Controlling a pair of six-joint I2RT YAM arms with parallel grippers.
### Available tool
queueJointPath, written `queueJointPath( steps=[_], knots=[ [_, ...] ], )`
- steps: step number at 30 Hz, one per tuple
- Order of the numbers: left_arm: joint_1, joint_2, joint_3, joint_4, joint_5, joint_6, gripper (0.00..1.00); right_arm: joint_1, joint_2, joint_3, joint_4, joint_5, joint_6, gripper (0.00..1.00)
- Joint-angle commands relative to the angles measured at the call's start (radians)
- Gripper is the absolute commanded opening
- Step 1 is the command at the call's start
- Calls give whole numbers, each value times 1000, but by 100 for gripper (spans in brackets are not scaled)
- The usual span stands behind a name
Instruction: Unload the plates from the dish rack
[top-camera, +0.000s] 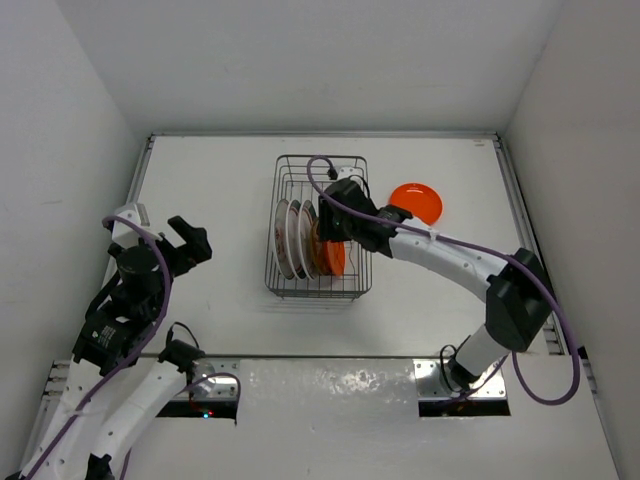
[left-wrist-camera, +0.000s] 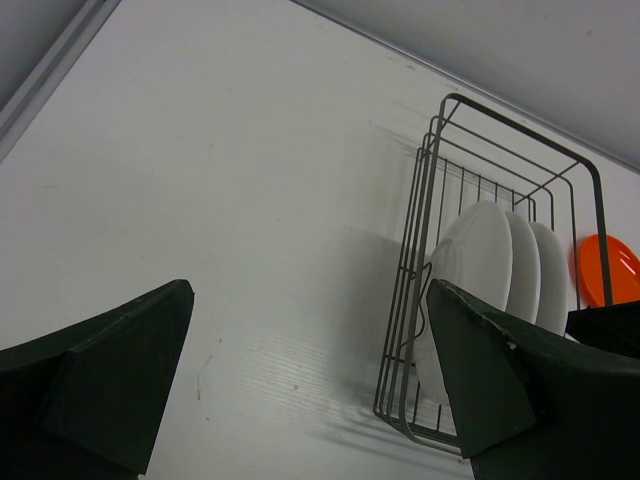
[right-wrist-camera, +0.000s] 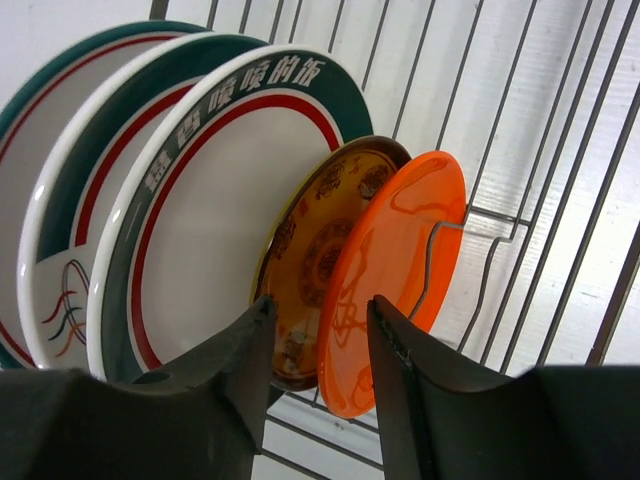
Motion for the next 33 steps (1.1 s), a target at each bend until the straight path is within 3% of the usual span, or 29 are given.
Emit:
queueJointPath(
  steps=[1,8,16,20,26,30,33],
  knots=[
    [-4,0,-2,34,-9,-6,100,23,18,-1,3,76,36,40],
    [-4,-14,-4,33,-12,-7,100,52,44,-5,-38,171,56,35],
    [-4,-20,-4,33,-16,-9,100,55,16,-4,5,90,75,0],
    [-4,-26,-4,30,-22,-13,100,54,-102,21,18,108,76,0],
    [-4,-37,-5,27,-33,-18,100,31,-290,131,-93,212,-9,0],
    [-4,-45,-7,27,-39,-22,100,-142,-355,168,-156,185,-104,0],
    [-4,-51,-7,27,-44,-26,100,-271,-248,247,-243,148,-247,0]
  ],
)
